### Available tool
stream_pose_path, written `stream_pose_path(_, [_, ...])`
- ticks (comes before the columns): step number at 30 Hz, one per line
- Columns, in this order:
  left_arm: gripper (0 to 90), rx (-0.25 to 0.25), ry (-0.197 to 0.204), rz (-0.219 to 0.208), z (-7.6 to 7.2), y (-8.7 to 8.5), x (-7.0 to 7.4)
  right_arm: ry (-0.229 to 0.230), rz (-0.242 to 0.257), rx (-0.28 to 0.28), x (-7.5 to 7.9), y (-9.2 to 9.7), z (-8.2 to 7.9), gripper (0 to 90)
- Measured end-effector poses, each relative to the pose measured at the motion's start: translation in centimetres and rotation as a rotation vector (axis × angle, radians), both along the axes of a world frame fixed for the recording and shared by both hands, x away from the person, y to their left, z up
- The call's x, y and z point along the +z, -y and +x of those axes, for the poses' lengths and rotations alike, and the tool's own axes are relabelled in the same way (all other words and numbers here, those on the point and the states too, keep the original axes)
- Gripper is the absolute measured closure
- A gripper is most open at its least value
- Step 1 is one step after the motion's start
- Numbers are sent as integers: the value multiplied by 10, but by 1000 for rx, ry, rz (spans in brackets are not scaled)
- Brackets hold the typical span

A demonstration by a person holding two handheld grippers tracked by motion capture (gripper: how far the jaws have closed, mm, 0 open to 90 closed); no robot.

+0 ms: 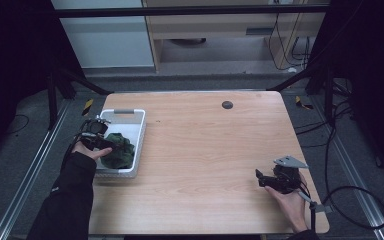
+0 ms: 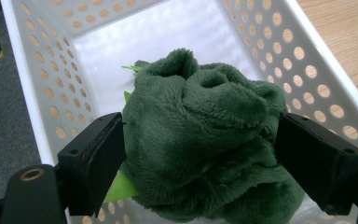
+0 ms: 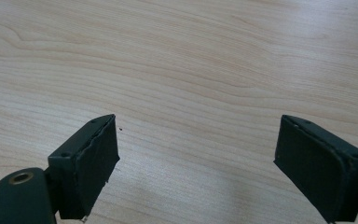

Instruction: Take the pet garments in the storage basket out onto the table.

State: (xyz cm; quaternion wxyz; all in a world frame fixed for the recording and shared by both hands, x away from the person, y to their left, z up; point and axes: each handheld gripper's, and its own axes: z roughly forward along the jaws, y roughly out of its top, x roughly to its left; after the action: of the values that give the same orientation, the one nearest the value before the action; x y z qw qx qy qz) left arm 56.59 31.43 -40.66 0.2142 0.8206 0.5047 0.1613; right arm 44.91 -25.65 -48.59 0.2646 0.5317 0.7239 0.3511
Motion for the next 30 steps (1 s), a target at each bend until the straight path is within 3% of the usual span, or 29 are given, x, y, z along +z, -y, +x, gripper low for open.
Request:
stream_pose_path(5, [159,-3,-37,6,3,0,-7,0,2,-2,0,0,0,130])
stream_pose_path(12, [225,-5,-52,12,6,0,-11,-6,3,-3,0,0,0,129])
stream_pose_path(26, [576,-4,-80,39,5,0,-10,0,1,-4,1,1,0,129])
stream_pose_path(30, [633,-9,-88,43,5,0,-10,1,0,-5,1,1,0,129])
